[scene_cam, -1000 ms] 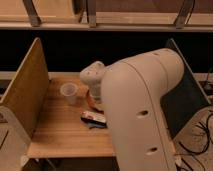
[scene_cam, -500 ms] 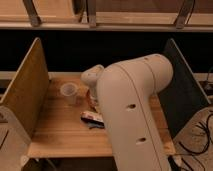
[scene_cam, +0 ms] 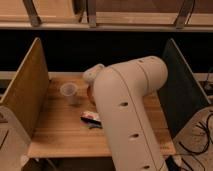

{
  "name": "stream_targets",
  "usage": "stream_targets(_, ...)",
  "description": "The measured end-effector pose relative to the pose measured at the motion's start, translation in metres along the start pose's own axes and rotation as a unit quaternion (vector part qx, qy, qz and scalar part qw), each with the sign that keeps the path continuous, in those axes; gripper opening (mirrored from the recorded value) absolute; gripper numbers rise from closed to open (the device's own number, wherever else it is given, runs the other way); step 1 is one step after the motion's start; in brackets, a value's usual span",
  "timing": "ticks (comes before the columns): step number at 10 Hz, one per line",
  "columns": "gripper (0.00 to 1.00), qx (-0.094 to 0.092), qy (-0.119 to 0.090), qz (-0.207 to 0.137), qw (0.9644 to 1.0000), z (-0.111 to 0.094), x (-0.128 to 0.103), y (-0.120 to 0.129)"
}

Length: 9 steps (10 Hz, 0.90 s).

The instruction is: Push the ceramic bowl across the table

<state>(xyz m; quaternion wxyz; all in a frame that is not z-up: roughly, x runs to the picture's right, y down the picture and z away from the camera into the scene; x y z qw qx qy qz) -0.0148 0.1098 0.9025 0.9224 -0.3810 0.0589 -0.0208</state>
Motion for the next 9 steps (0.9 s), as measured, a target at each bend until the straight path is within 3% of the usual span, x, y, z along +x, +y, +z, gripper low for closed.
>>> stream_targets(2, 0.00, 0.047, 0.001, -0.044, 0.9979, -0.006, 0.000, -0.028)
stream_targets(4, 0.00, 0.088, 0.009, -0.077, 0.9931, -0.019, 0.006, -0.052)
stream_targets(6, 0.00, 0.123, 0.016, -0.095, 0.9878, -0.045, 0.007, -0.064)
stream_targets(9, 0.05, 0.173, 0.020, -0.111, 0.9784, -0.105, -0.022, -0.051)
